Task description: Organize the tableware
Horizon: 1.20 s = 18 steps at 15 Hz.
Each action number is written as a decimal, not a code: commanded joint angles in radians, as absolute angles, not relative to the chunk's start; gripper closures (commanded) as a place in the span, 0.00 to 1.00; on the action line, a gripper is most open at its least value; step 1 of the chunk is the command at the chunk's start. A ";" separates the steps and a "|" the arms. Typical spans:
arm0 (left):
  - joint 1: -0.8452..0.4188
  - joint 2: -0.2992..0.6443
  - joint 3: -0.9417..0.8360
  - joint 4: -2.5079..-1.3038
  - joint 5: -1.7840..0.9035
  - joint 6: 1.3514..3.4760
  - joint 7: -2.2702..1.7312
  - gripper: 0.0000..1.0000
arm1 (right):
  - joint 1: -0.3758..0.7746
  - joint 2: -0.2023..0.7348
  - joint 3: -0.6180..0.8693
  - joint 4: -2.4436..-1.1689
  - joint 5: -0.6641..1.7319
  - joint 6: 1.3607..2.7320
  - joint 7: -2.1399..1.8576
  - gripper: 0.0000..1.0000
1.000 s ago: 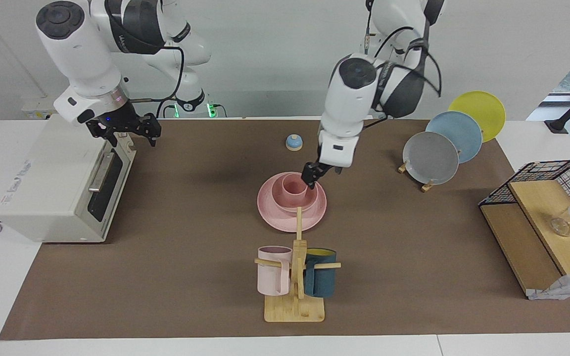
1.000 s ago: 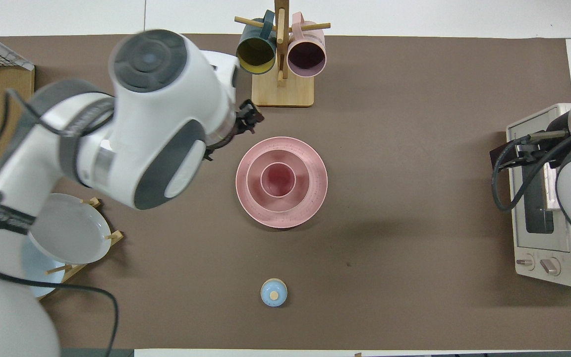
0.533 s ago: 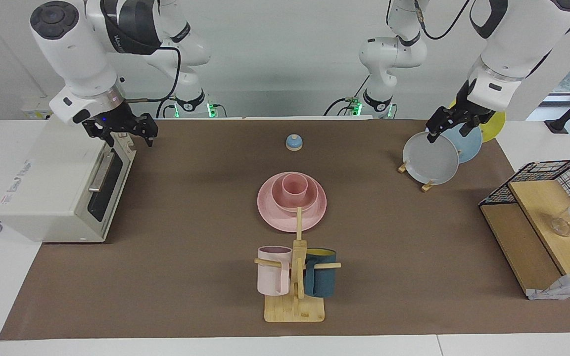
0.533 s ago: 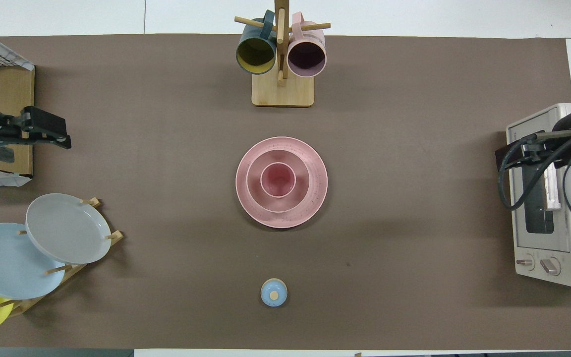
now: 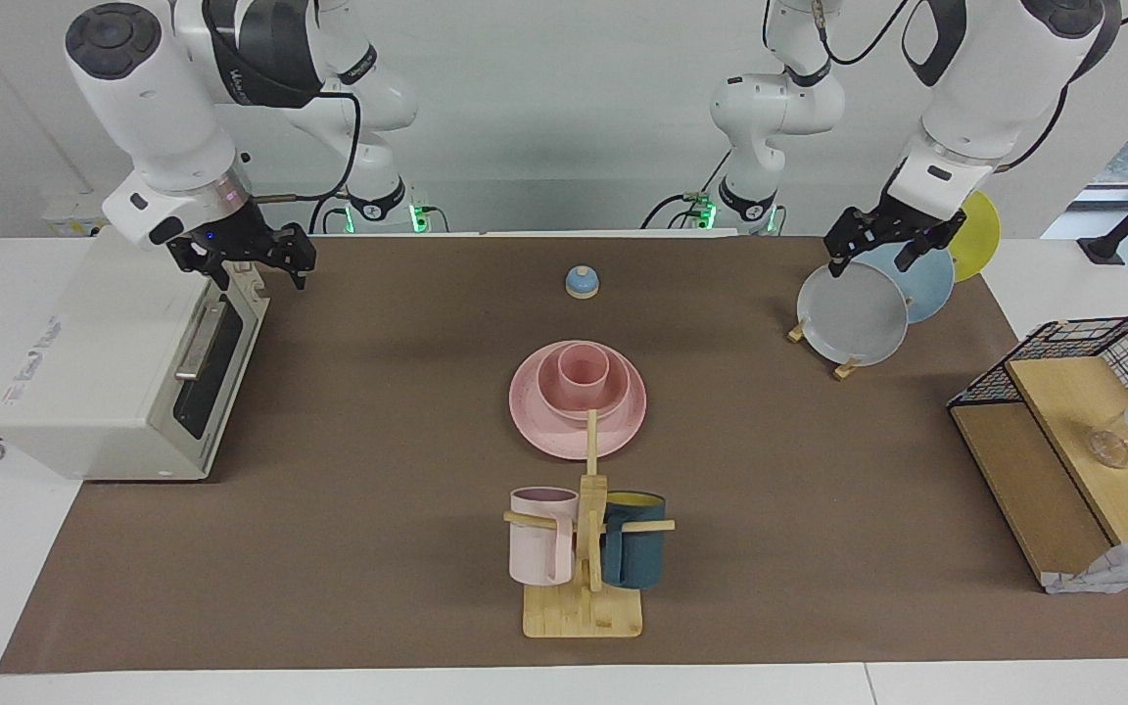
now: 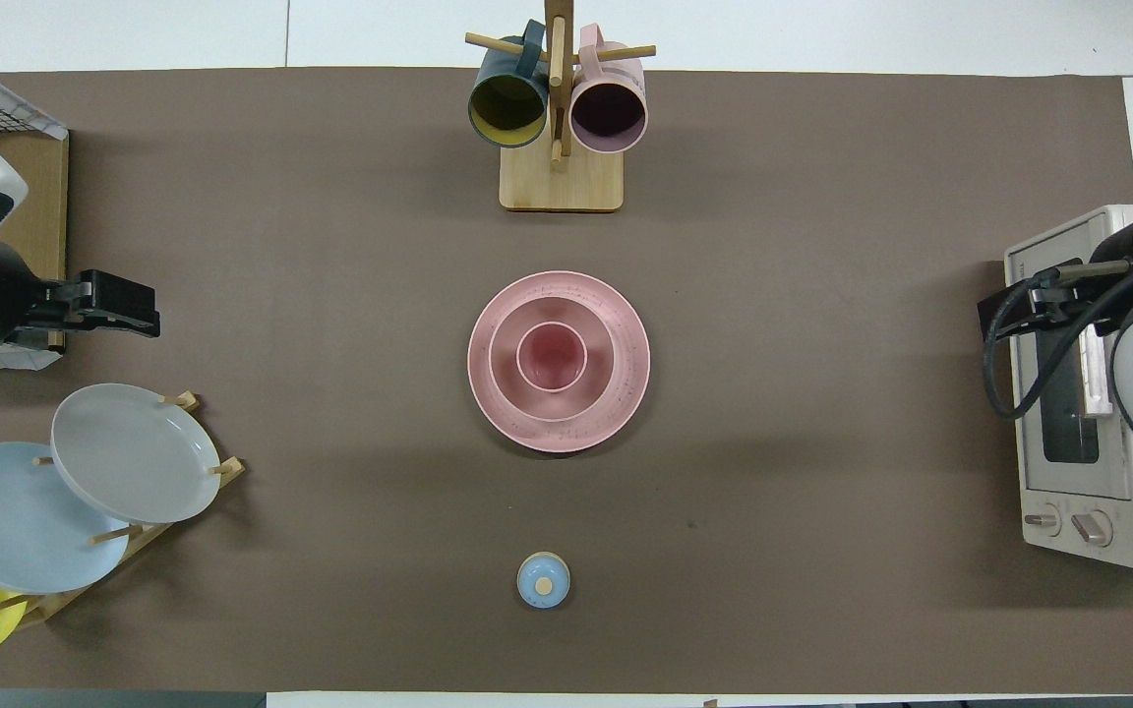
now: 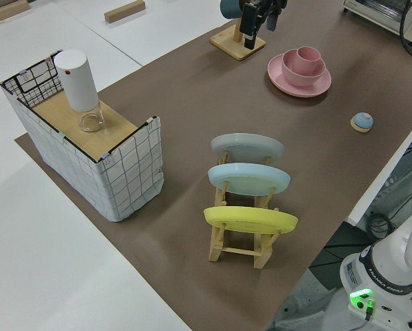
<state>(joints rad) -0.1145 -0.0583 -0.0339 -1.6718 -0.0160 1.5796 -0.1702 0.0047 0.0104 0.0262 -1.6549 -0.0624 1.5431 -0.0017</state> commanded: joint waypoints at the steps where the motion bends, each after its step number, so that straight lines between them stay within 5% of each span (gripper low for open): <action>1: -0.120 -0.054 -0.029 -1.594 0.014 1.487 -0.158 0.00 | -0.017 -0.011 0.040 -1.672 -0.051 1.534 -0.031 0.00; 4: -0.114 -0.028 -0.031 -1.511 0.003 1.381 -0.156 0.00 | -0.018 -0.009 0.040 -1.671 -0.051 1.534 -0.031 0.00; 8: -0.037 -0.078 -0.116 -1.621 -0.002 1.393 -0.160 0.00 | -0.020 -0.009 0.040 -1.669 -0.051 1.534 -0.029 0.00; 18: -0.015 -0.063 -0.126 -1.598 -0.031 1.450 -0.158 0.00 | -0.029 -0.011 0.026 -1.638 -0.049 1.499 -0.029 0.00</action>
<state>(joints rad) -0.0433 -0.0535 -0.1136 -1.5931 -0.0145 1.4248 -0.1702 -0.0083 -0.0011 0.0235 -1.6475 -0.0624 1.5273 -0.0017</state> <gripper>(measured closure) 0.000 0.000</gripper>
